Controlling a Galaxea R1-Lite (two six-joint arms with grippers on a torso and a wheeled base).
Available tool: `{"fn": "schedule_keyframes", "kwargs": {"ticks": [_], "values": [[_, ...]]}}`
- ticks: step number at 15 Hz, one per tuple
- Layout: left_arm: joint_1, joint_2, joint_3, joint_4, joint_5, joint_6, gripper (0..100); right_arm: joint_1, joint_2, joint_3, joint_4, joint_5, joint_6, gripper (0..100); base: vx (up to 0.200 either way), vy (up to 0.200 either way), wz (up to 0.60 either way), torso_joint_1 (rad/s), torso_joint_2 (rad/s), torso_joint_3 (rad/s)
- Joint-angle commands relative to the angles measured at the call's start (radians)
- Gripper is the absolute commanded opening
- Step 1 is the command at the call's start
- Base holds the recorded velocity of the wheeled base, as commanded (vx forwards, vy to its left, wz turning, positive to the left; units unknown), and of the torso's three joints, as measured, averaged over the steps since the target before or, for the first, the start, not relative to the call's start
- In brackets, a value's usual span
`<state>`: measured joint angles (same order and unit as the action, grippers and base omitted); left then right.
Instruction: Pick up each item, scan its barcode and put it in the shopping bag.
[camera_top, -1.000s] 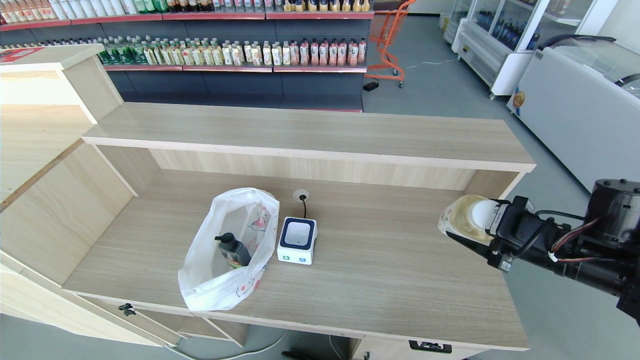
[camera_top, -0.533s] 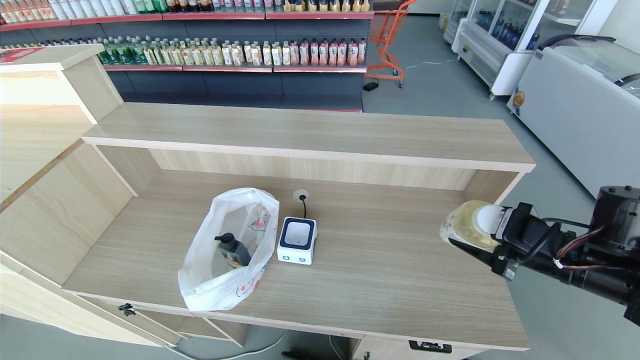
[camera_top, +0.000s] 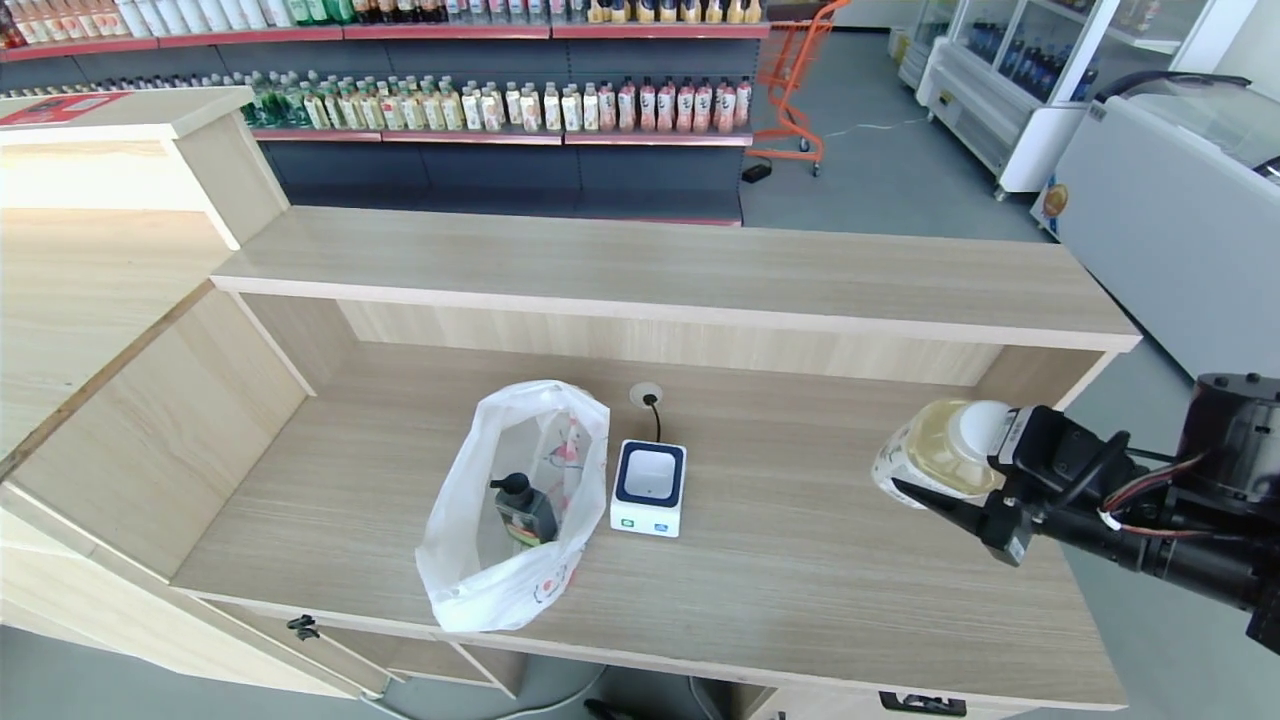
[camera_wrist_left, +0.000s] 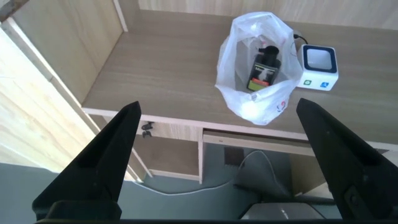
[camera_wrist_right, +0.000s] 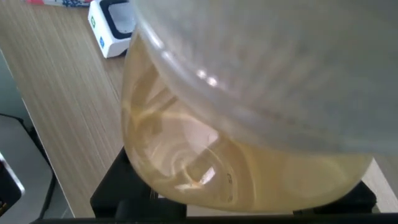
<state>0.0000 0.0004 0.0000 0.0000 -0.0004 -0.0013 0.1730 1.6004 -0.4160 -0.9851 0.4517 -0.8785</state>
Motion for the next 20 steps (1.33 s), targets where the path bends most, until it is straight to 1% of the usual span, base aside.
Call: {"fn": "schedule_keyframes", "kwargs": {"ticks": [1,8,12,13,18,20], "values": [[0.000,0.001,0.000,0.000,-0.001,0.000,100,0.000,0.010,-0.001,0.000,0.007,0.003,0,0.000,0.200,0.00,-0.007,0.01,-0.002],[0.000,0.001,0.000,0.000,-0.001,0.003,100,0.002,0.027,-0.006,0.000,0.008,0.019,0,0.000,0.200,0.00,0.001,0.00,0.000],[0.000,0.000,0.000,0.000,-0.001,0.004,100,-0.001,0.027,0.000,0.000,0.008,0.026,0,0.000,0.000,0.00,0.000,0.00,0.000],[0.000,0.001,0.000,0.000,-0.001,0.004,100,0.000,0.026,0.008,0.000,0.008,0.050,0,0.200,0.200,0.00,0.007,0.00,0.002],[0.000,0.001,0.000,0.000,-0.001,0.004,100,0.000,0.042,0.036,0.000,0.032,0.076,0,0.200,0.200,0.00,-0.001,0.00,0.004],[0.000,0.001,0.000,0.000,-0.001,0.003,100,0.000,0.059,0.036,0.000,0.033,0.078,0,0.200,0.000,0.00,0.012,0.00,0.000]]}}
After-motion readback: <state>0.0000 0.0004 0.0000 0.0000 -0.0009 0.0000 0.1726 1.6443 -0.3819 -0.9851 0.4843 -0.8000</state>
